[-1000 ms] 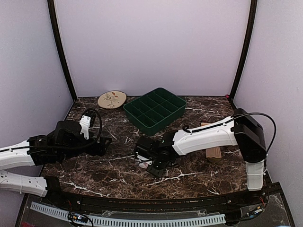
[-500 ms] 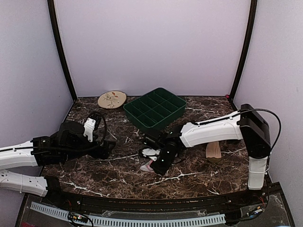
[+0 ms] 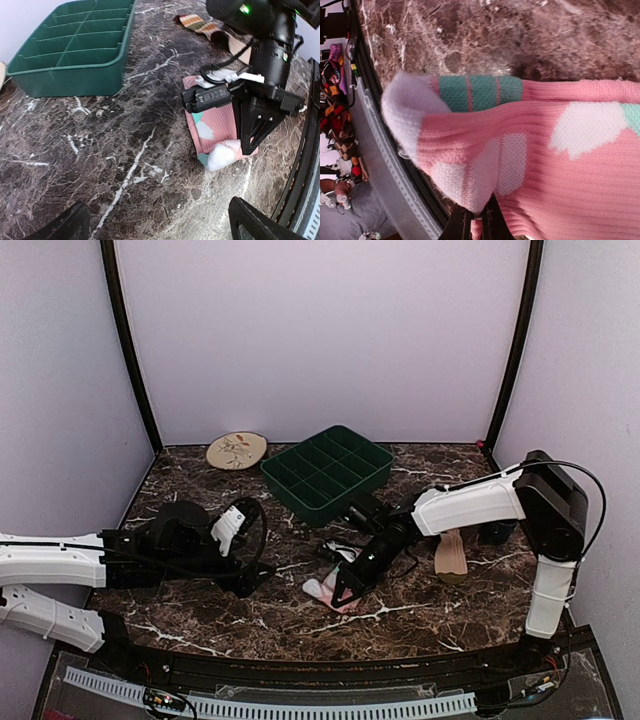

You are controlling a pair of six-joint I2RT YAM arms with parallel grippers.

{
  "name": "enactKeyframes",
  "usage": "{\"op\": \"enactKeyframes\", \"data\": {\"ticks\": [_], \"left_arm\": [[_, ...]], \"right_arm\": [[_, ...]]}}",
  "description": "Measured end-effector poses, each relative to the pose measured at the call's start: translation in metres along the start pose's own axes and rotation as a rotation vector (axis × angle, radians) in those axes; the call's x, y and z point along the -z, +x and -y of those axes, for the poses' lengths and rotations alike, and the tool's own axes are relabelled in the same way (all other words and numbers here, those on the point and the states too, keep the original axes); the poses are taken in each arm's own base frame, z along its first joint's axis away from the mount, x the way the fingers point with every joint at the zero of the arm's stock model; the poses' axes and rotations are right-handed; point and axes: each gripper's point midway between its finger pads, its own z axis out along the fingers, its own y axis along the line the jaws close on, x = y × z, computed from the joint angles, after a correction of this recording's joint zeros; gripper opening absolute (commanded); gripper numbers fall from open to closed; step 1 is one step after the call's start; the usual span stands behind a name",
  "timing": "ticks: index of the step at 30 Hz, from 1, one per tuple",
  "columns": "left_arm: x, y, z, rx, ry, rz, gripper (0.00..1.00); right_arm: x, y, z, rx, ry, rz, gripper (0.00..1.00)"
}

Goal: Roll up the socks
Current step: Roll the sock at the center of the board.

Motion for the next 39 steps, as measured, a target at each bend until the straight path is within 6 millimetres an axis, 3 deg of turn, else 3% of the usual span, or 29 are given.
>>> {"op": "enactKeyframes", "data": {"ticks": [7, 23, 31, 35, 39], "left_arm": [[-0.032, 0.015, 0.035, -0.158, 0.099, -0.090, 0.99], [-0.054, 0.016, 0.079, -0.610, 0.175, -0.032, 0.99], [-0.059, 0.002, 0.094, -0.807, 0.179, 0.068, 0.81], [-0.066, 0.008, 0.098, -0.870, 0.187, 0.066, 0.72], [-0.070, 0.018, 0.106, -0.932, 0.213, 0.051, 0.71]], "right_arm": [[-0.001, 0.011, -0.003, -0.048, -0.135, -0.025, 0.00], [0.002, 0.017, 0.005, -0.062, -0.194, -0.061, 0.00], [0.003, 0.011, 0.004, -0.054, -0.196, -0.063, 0.00], [0.005, 0.007, 0.002, -0.047, -0.196, -0.059, 0.00], [0.006, 0.010, 0.002, -0.051, -0.194, -0.069, 0.00]]}}
